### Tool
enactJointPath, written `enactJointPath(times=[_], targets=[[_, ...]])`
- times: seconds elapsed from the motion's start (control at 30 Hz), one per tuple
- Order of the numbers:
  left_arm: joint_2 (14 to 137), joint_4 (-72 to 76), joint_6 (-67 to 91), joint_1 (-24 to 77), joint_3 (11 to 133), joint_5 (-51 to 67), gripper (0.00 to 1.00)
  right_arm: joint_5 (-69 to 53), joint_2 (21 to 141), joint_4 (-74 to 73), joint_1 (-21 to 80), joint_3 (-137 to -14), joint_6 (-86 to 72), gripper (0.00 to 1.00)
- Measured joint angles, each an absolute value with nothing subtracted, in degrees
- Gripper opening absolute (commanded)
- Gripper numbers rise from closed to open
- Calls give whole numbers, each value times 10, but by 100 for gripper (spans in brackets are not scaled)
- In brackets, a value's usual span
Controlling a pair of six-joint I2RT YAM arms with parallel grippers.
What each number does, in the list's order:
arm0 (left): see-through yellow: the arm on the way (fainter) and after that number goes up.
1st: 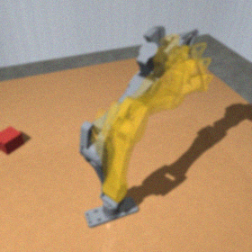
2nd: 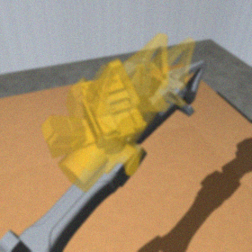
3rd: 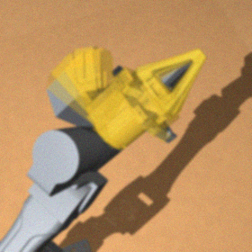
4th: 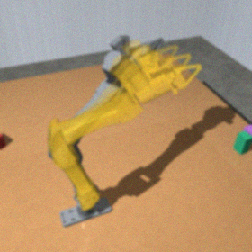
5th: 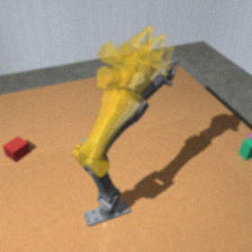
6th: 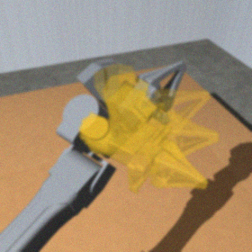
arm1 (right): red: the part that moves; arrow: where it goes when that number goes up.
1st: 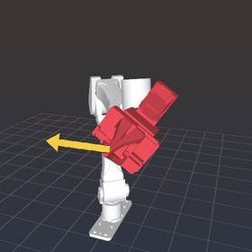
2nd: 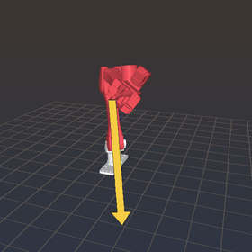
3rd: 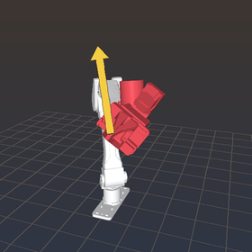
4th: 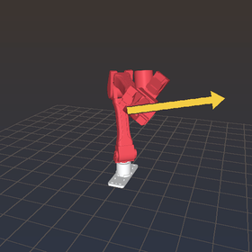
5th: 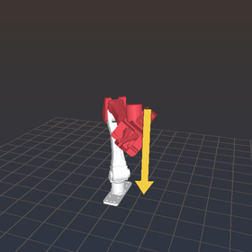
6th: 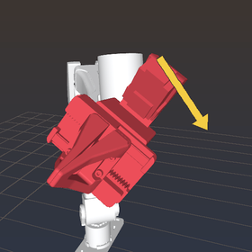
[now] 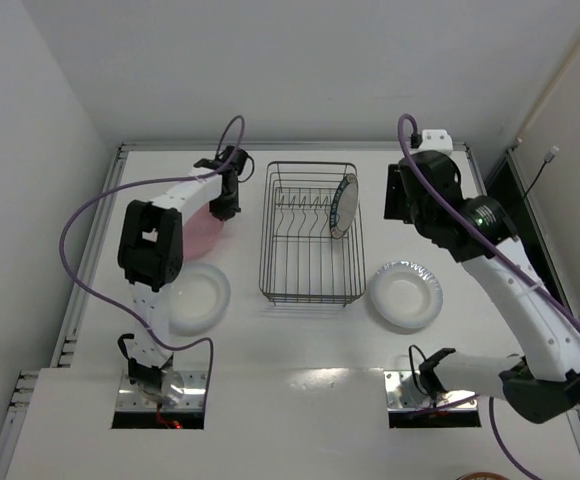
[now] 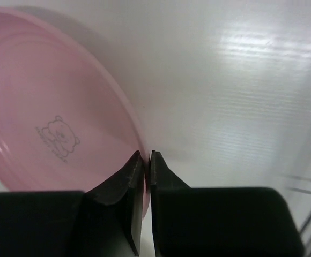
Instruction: Load the plates into the dish rack
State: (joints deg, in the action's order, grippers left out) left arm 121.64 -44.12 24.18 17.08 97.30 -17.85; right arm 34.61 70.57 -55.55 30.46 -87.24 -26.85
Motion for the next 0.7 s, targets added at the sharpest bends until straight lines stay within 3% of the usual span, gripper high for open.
enactJointPath(times=[0.37,0.57,0.7], targets=[[946,-353,281,70,980,-37,0,354,569,-554,304,-684,-280,61],[825,-183,369,82,933,163,0,370,520,-556,304,-603,-294,67],[816,-86,443,114,916,255,0,392,513,-556,303,-582,-299,70]])
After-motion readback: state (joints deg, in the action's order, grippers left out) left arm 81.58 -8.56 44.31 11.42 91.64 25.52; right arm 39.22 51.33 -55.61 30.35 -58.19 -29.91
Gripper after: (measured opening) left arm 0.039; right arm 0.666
